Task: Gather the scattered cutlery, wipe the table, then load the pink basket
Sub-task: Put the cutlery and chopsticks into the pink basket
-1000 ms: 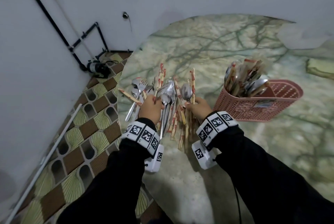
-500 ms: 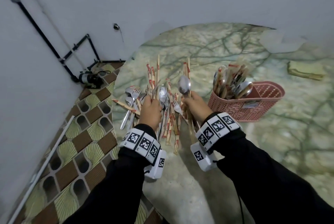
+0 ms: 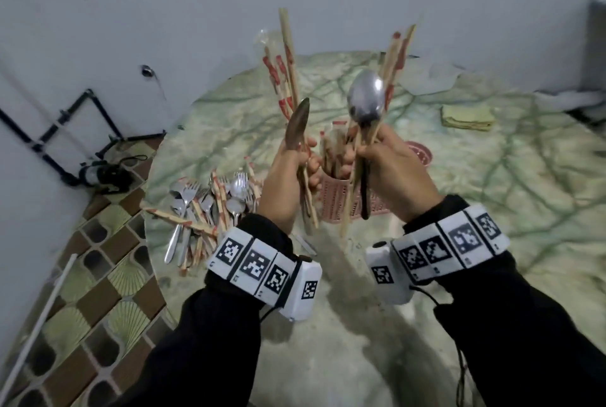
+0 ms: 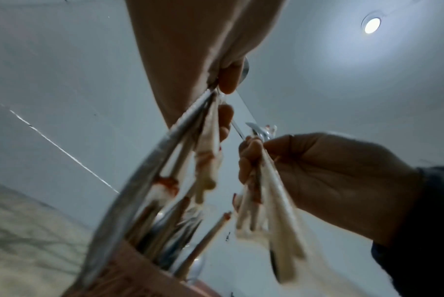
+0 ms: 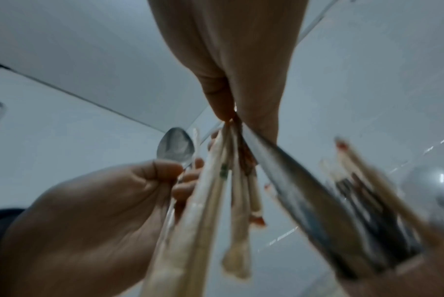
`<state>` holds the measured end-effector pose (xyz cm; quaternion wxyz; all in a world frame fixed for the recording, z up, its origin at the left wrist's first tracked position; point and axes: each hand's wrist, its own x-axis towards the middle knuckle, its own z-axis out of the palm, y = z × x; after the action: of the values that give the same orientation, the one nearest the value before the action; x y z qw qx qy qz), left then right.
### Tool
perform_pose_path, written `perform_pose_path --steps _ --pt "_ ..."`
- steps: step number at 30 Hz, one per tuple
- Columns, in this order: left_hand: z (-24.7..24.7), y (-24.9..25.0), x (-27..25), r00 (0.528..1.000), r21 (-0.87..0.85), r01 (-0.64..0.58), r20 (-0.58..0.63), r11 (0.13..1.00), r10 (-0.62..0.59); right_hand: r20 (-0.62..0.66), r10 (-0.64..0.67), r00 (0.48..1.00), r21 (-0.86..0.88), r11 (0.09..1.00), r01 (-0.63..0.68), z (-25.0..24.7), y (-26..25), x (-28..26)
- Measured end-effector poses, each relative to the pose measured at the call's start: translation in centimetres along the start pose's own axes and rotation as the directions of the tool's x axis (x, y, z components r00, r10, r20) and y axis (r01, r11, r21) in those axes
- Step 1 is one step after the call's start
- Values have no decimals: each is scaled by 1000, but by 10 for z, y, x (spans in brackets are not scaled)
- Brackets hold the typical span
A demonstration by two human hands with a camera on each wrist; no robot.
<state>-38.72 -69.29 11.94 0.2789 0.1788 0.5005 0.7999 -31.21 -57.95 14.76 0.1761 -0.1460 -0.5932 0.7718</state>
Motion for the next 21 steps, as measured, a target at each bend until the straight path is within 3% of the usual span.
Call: perform_pose_path --steps 4,8,16,21 --pt "39 0 11 998 -80 38 51 996 -34 -227 -165 960 102 976 192 -46 -29 13" --pt "69 -7 17 996 -109 65 66 992 -58 -355 -231 906 55 962 267 -83 -39 35" --pt "88 -19 19 998 -64 52 -14 997 -53 -387 -279 879 -115 960 254 -99 -11 82" --pt "87 -27 19 998 -64 53 -36 997 -55 -356 -274 894 -91 962 258 -98 0 92"
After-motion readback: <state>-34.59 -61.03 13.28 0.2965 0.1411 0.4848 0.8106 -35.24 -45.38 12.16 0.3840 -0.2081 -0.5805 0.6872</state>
